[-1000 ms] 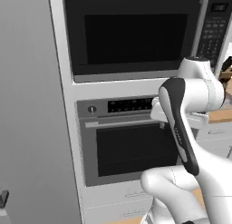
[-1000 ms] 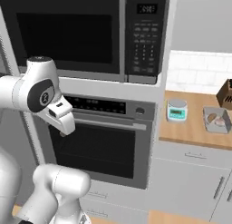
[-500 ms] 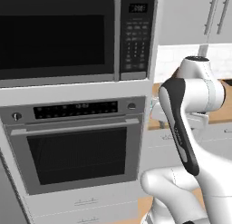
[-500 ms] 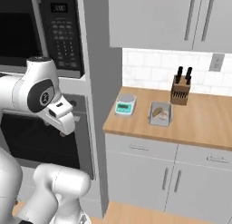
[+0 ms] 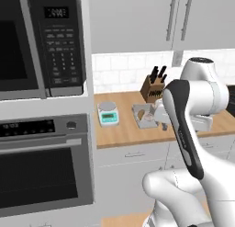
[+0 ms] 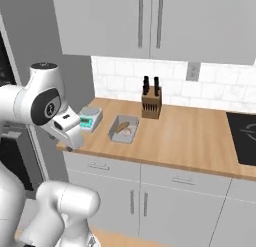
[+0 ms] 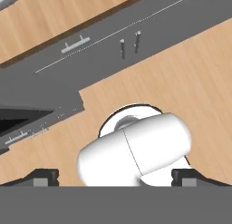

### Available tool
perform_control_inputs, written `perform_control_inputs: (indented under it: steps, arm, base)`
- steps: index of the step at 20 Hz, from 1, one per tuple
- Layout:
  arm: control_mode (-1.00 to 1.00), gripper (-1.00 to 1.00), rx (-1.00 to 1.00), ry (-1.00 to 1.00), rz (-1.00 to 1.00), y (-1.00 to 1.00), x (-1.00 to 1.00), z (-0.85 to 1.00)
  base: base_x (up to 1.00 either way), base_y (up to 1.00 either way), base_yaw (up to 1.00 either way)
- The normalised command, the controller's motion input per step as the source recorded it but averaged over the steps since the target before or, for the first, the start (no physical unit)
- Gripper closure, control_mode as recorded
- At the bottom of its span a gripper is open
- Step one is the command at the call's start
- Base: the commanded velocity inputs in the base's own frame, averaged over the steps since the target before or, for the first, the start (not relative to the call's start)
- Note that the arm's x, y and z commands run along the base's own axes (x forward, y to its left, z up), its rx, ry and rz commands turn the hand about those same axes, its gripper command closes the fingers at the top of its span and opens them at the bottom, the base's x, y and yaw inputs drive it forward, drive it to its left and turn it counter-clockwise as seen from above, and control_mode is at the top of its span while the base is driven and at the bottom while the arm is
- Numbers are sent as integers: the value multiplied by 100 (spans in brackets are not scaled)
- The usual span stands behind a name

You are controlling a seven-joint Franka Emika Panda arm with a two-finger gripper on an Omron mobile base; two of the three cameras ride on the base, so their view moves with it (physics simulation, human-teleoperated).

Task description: Take the meat container that has the shrimp and place it on the second highest rack of the freezer. Then take the vegetable container that has the garlic and sweet potato and place it on the highest rack of the freezer.

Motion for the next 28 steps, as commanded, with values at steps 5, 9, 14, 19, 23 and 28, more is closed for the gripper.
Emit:
perform_control_inputs:
  steps: [5, 9, 14, 19, 23, 28]
  arm:
    - [100, -100, 0, 0, 0, 0, 0, 0]
    - [-100, -100, 1, 4, -7, 0, 41, -12]
    - [-100, -100, 1, 3, -16, -18, 90, -77]
    - [-100, -100, 0, 1, -16, -13, 81, -99]
    - [-100, -100, 0, 2, -13, 0, 88, -77]
    - [-100, -100, 0, 0, -14, 0, 69, -59]
  base:
    - [71, -39, -1]
    - [39, 0, -5]
    - [0, 0, 0]
    - [0, 0, 0]
    - [0, 0, 0]
    - [0, 0, 0]
